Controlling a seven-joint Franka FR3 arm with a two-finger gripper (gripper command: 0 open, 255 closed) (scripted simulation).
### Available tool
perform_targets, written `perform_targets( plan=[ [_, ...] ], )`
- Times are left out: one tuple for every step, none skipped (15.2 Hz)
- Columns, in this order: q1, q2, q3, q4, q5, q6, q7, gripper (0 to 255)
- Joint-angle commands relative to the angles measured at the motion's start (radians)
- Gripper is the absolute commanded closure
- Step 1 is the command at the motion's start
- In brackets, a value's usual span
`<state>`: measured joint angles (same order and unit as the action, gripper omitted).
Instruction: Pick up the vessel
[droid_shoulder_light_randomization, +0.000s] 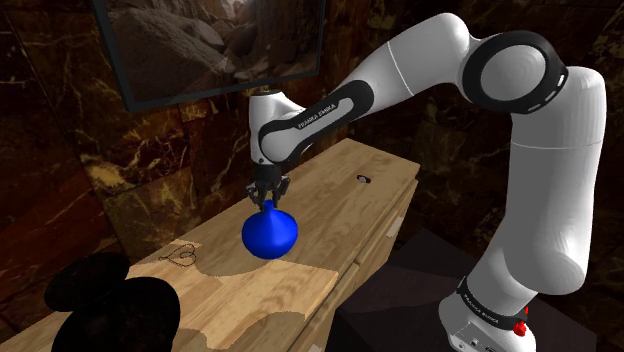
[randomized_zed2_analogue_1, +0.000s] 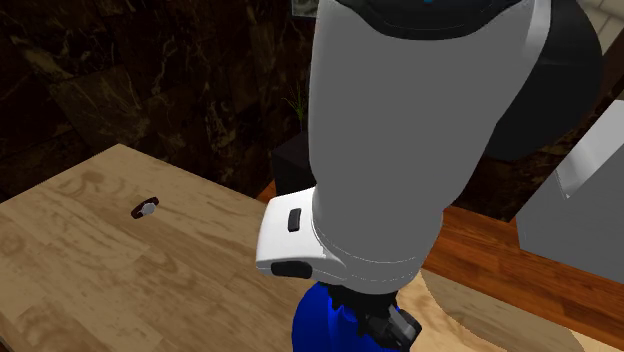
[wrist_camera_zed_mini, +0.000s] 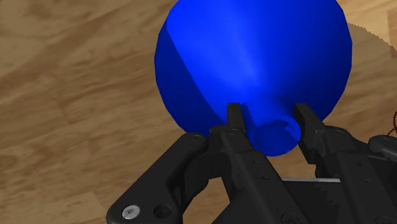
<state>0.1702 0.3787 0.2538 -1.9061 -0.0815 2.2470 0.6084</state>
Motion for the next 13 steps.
perform_targets(
  plan=[
    [-0.001, -0.017, 0.003, 0.003, 0.005, -0.018, -0.002, 255],
    [-0.002, -0.024, 0.004, 0.007, 0.007, -0.029, -0.003, 255],
    [-0.003, -0.031, 0.005, 0.011, 0.010, -0.040, -0.004, 255],
    [-0.004, -0.039, 0.006, 0.015, 0.012, -0.052, -0.006, 255],
    [-0.004, -0.046, 0.007, 0.019, 0.014, -0.063, -0.007, 255],
    [-0.005, -0.052, 0.008, 0.024, 0.017, -0.074, -0.008, 255],
    [-0.006, -0.059, 0.009, 0.029, 0.019, -0.086, -0.009, 255],
    [-0.006, -0.066, 0.010, 0.034, 0.021, -0.097, -0.010, 255],
    [-0.007, -0.072, 0.010, 0.040, 0.023, -0.109, -0.011, 255],
    [-0.008, -0.078, 0.011, 0.045, 0.025, -0.120, -0.012, 255],
    [-0.008, -0.084, 0.012, 0.051, 0.027, -0.132, -0.013, 255],
    [-0.008, -0.085, 0.012, 0.052, 0.027, -0.133, -0.014, 255],
    [-0.008, -0.085, 0.012, 0.052, 0.027, -0.133, -0.014, 255]
  ],
)
